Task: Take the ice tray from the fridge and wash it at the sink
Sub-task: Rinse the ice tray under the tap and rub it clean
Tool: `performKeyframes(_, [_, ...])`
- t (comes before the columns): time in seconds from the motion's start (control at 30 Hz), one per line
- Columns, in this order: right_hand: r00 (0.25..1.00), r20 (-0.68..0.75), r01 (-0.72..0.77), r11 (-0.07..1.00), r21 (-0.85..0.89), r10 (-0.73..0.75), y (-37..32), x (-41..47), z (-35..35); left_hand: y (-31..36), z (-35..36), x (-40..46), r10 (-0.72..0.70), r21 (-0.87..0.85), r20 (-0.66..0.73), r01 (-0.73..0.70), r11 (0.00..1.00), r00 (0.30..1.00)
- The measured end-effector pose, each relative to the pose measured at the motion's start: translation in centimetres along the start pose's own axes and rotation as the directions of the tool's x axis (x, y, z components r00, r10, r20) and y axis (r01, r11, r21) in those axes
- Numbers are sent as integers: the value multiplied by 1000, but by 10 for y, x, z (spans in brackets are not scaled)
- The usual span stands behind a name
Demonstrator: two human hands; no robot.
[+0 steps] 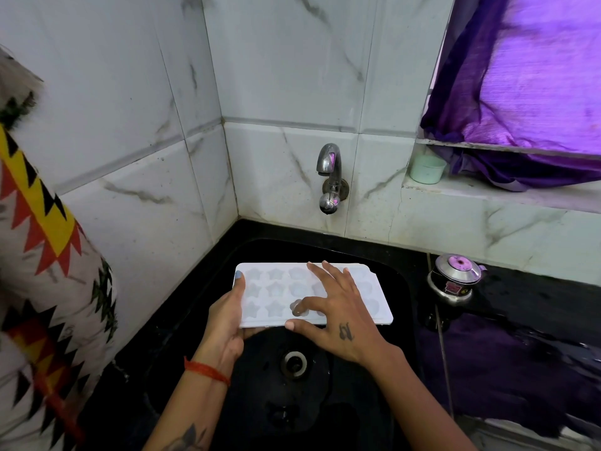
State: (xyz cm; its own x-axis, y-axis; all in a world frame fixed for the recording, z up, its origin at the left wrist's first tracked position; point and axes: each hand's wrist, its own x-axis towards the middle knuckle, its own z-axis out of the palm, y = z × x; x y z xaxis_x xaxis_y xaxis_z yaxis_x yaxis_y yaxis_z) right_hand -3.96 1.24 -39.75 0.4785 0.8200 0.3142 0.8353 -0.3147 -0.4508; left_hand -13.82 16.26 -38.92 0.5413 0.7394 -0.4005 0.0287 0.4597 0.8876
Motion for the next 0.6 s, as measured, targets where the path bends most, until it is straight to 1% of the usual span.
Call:
performKeyframes(0.3, [1000,-28,6,1000,6,-6,3,-1,3,-1,-1,-1,-4,-4,3,4,1000,1000])
performKeyframes(0.6, [1000,-21,3,1000,2,-3,4,-1,3,0,-1,0,-2,13,-1,2,1000,1000])
